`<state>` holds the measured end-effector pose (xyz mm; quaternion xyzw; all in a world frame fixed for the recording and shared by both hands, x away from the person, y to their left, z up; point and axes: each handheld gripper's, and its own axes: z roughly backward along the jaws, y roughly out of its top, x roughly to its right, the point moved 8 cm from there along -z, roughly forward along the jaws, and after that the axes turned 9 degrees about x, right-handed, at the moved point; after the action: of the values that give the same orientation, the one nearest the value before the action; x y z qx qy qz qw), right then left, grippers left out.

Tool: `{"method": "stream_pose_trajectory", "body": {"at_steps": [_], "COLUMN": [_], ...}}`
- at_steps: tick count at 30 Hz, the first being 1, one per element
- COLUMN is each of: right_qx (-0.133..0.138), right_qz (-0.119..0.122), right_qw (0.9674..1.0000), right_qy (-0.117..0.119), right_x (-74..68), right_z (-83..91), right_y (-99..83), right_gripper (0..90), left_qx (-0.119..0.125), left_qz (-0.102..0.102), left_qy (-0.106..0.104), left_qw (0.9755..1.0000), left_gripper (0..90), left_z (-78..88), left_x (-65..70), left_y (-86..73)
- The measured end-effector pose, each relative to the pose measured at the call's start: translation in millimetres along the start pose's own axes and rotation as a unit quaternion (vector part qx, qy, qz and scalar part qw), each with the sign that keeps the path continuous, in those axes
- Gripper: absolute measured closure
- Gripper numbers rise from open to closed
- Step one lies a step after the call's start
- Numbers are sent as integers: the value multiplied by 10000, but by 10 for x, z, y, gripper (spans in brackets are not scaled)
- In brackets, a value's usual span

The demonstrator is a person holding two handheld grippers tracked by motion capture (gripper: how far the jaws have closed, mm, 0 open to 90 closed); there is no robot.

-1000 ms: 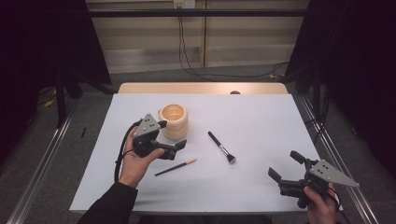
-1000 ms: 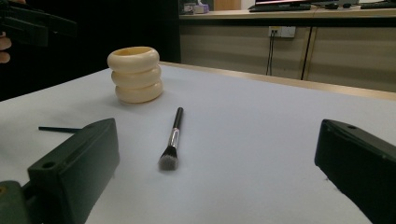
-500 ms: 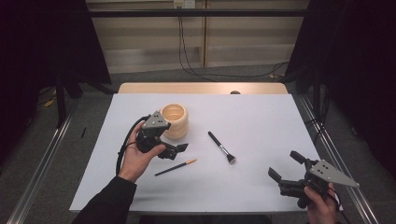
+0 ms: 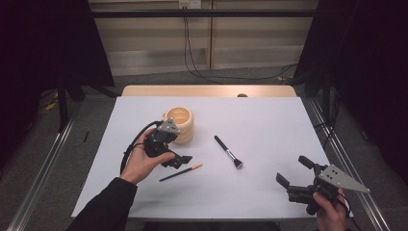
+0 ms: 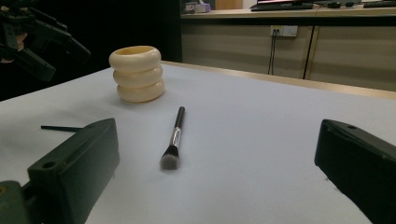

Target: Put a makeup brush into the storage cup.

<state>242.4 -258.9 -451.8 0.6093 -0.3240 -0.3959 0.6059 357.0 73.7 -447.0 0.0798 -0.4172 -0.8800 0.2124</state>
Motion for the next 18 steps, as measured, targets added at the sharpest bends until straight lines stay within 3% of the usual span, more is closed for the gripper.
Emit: {"method": "stream_pose_trajectory", "body": {"at_steps": [2, 6, 11, 13, 18], "right_qx": [8, 5, -9, 3, 1], "right_qz": [-2, 31, 23, 30, 32], "right_qw": [10000, 10000, 10000, 10000, 10000], "right_qy": [-13, -10, 9, 1, -1], "right_x": [1, -1, -3, -6, -5], "right_z": [0, -2, 0, -3, 1], "right_y": [2, 0, -2, 0, -1], "right_gripper": [0, 0, 0, 0, 0], "left_qx": [-289, -408, -814, -861, -1015], "left_qz": [-141, 11, -139, -138, -255], "left_qy": [-64, -124, -208, -242, -337], "left_qw": [9995, 9991, 9964, 9959, 9939], "left_gripper": [59, 58, 53, 49, 171], "left_z": [-2, -50, -98, -118, -142], "left_x": [-23, -15, -28, -22, 7], "left_y": [-46, -86, -174, -186, -217]}}
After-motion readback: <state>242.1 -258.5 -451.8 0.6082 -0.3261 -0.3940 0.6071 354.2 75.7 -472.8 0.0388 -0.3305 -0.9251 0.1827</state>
